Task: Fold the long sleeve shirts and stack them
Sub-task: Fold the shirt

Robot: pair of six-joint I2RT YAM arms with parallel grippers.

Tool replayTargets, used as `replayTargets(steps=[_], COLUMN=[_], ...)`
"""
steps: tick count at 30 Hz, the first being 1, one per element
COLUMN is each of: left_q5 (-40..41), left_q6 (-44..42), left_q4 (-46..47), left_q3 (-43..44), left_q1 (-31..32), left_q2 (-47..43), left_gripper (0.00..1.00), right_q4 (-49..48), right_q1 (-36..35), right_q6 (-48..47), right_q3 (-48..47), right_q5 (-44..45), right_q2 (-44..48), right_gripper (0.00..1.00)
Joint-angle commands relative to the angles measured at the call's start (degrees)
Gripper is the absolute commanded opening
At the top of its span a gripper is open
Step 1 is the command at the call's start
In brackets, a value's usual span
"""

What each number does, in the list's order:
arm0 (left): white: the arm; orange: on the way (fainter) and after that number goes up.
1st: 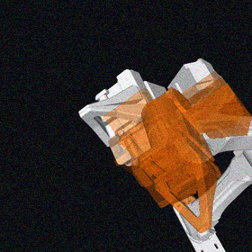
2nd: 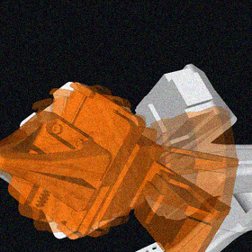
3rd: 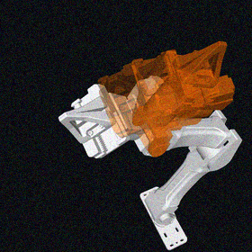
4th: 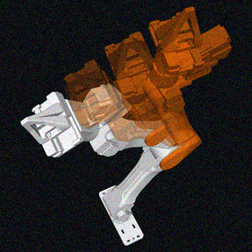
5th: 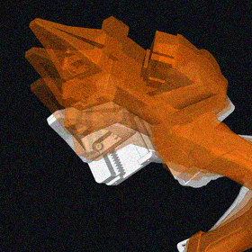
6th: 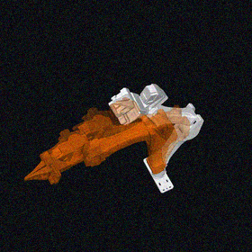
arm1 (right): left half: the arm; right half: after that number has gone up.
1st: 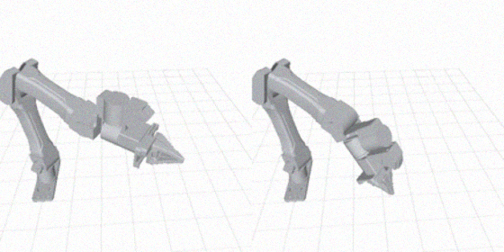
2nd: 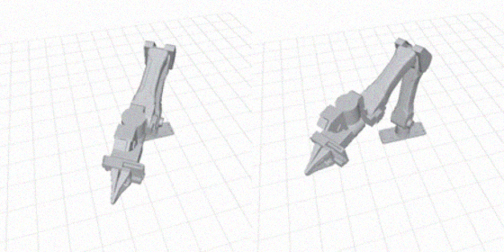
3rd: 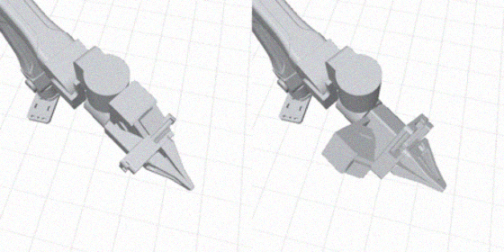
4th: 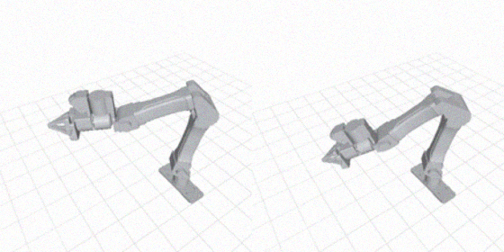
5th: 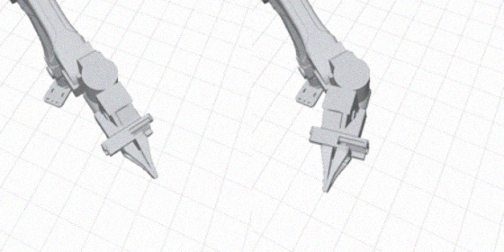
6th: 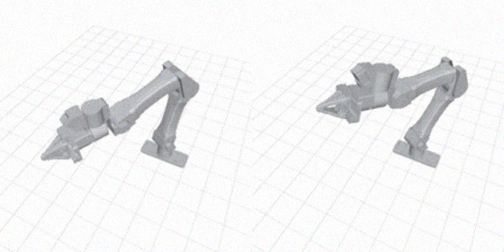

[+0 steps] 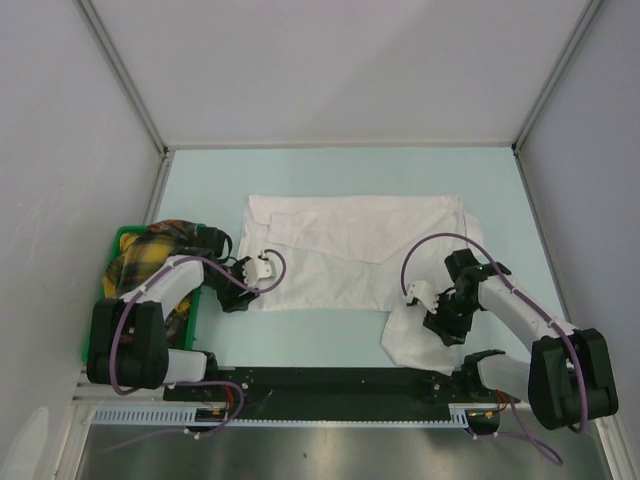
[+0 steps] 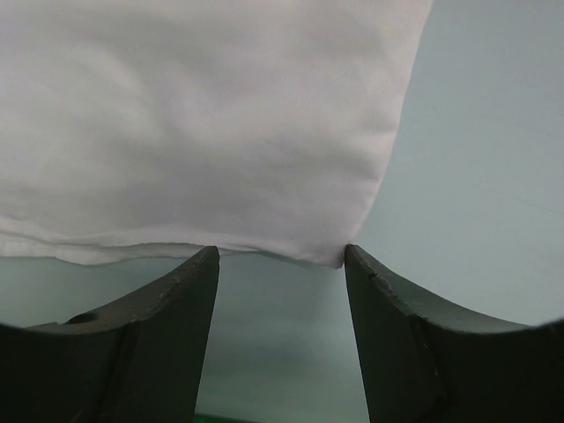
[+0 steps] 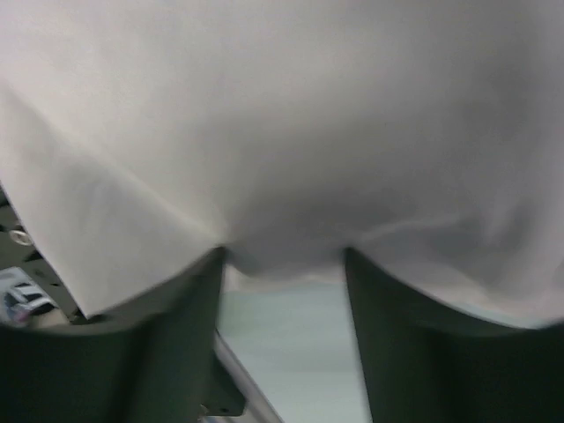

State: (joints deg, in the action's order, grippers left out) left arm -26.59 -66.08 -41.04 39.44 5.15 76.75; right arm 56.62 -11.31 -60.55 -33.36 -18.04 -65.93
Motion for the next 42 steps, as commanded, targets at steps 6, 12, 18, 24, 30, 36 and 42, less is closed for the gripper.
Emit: replayTargets(steps=[6, 12, 18, 24, 30, 36, 42], left_q5=[1.36, 2.86, 5.05, 5.58, 1.37, -2.23, -3.99], left_q6=[-7.21, -9.68, -6.43, -7.74, -8.27, -6.6, -3.09], left_q4=[1.57, 1.48, 7.19, 6.33, -0.96, -5.02, -3.44], left_q3=[-6.74, -9.73, -12.37, -12.02, -7.81, -0.61, 7.39], left_q1=[4.08, 8.2, 11.81, 11.81, 10.59, 6.2, 4.26], left_q2=[-11.43, -15.32, -12.95, -13.64, -18.47, -15.85, -8.66], left_gripper=[0.63, 0.62, 0.56, 0.16, 0.0, 0.0, 0.0], right_q4=[-6.96, -5.3, -1.79, 1.73, 6.04, 9.12, 8.68], right_q1=[-4.16, -4.16, -4.07, -3.98, -1.79, 4.0, 6.21], right_q6=[4.13, 3.78, 3.69, 3.6, 3.52, -0.18, -1.58], right_q3=[0.84, 0.06, -2.05, -3.9, -9.17, -15.84, -26.63], right_q5=[6.44, 5.92, 5.04, 4.6, 3.72, 2.49, 1.26], right_q2=[-1.13, 0.36, 2.47, 4.84, 6.69, 4.94, -3.84], right_gripper=[0.02, 0.0, 0.0, 0.0, 0.0, 0.0, 0.0])
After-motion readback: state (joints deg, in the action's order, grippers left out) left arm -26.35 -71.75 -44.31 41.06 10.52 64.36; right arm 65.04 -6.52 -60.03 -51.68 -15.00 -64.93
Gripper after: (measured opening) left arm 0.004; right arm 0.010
